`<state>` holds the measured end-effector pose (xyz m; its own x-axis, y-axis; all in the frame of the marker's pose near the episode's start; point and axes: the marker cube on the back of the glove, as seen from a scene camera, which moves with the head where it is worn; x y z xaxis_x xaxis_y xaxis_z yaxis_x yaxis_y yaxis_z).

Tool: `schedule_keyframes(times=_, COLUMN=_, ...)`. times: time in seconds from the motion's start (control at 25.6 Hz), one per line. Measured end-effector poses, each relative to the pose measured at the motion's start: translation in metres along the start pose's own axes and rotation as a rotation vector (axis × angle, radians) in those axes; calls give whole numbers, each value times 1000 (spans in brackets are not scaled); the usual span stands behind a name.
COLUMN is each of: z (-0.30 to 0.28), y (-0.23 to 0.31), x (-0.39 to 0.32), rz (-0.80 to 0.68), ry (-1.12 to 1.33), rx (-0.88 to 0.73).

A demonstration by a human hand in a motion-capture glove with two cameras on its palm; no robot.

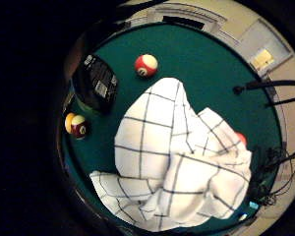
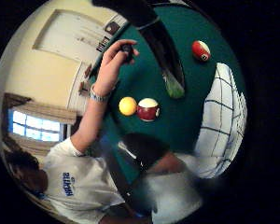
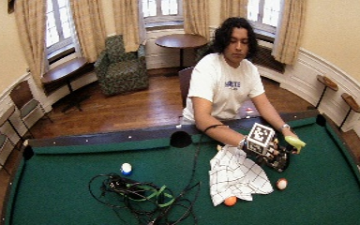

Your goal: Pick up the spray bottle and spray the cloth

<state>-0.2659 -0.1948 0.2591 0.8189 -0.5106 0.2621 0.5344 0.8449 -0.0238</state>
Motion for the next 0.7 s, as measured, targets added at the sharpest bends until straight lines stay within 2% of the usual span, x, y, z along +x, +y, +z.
schedule_keyframes(times=0.27, z=-37, y=29, x=-22, rz=-149, ry=171, rx=-88)
schedule_keyframes(times=0.7, z=-96, y=50, x=-29, rz=-156, ry=226, rx=-86)
